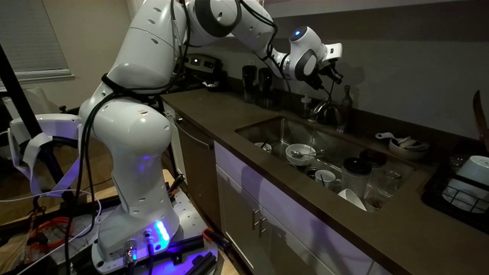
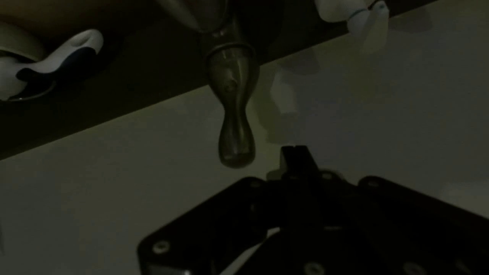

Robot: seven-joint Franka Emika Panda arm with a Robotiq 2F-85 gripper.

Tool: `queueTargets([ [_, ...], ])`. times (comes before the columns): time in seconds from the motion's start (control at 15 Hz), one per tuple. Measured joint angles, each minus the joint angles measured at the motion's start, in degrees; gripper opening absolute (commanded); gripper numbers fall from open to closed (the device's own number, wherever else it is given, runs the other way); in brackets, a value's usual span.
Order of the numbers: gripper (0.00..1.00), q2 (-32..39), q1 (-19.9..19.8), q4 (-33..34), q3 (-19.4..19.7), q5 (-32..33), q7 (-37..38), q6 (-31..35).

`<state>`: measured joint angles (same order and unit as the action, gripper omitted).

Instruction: Lift u the tap handle

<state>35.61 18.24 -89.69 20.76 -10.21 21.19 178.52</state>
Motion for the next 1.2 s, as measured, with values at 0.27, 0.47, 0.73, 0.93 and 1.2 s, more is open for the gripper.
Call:
queueTargets([
  [0.27,0.04,0.0,0.6,-0.2,2.3,0.4,0.0,-1.3],
  [0.47,0.04,0.0,0.6,-0.2,2.0,0.4,0.0,-2.3],
  [0.73,0.04,-0.1,0.2,-0.2,0.5,0.4,-0.5,-3.3],
  [0.93,0.04,-0.2,0.0,-0.2,0.1,0.4,-0.6,-4.1],
  [1.2,0.04,-0.2,-0.1,-0.2,0.6,0.4,-0.6,-5.5],
])
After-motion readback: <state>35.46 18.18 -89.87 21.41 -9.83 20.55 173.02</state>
